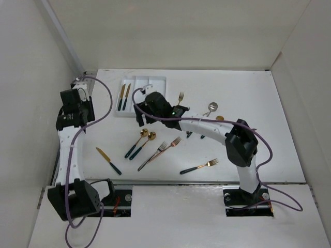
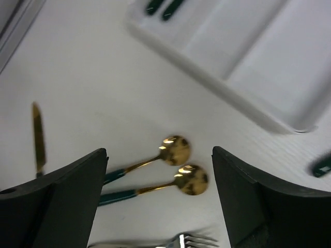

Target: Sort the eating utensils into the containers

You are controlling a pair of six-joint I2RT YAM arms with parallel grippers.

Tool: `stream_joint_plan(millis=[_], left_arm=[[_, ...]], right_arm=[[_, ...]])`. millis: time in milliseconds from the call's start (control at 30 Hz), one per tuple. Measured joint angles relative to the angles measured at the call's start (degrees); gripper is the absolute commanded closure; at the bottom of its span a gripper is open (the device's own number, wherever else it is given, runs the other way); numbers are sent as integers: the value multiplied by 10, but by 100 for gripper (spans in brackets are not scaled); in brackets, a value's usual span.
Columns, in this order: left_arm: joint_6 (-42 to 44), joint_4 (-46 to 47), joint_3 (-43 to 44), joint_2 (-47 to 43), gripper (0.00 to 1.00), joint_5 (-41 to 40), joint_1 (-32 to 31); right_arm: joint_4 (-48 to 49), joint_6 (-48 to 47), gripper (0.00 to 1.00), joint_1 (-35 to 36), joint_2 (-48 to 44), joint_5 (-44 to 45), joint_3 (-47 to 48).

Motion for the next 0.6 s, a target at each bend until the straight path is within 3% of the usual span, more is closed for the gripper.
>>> stream_joint_plan(millis=[100,133,400,600], left_arm=[[-29,11,-18,-66,66,-34,9],[-37,15,-23,-92,60,-49,9],[-87,30,-2,-257,51,-198,-8],[-92,33,45,-303,50,-238,-32]], right_arm=[[11,-36,22,44,2,-47,1],[10,-44,25,57,8,-61,2],[-32,-88,31,158,134,-110,129],[-43,-81,37,211,201,-123,186]])
